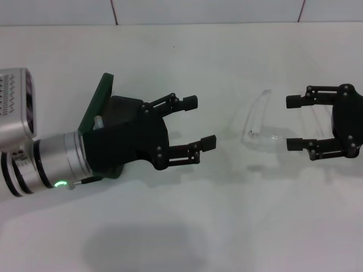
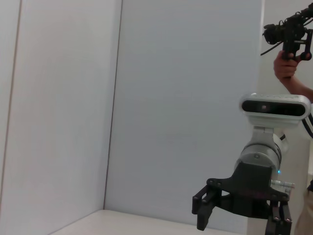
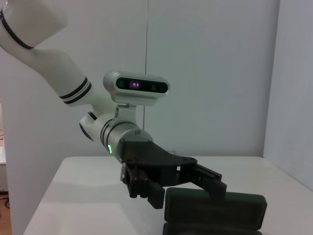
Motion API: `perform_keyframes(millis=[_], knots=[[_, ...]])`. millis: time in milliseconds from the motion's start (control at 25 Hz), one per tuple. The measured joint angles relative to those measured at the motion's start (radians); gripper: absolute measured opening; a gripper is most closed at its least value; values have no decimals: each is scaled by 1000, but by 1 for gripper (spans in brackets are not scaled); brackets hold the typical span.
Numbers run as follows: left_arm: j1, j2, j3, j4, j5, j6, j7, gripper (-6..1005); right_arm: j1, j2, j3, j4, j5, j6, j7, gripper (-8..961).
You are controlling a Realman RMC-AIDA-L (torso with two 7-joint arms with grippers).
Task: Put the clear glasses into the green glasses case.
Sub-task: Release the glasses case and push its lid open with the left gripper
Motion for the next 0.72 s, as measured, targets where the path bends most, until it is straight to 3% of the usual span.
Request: perform_keyframes(millis=[440, 560, 720], knots=[[-3, -4, 0, -8, -27, -10, -51, 882, -5, 10, -1, 0, 0, -6, -18, 778], [-32, -1, 0, -82, -65, -22, -182, 881, -5, 11, -1, 0, 0, -8, -19, 778], [-113, 2, 1, -278, -76, -1, -420, 881, -4, 11, -1, 0, 0, -10, -19, 778]])
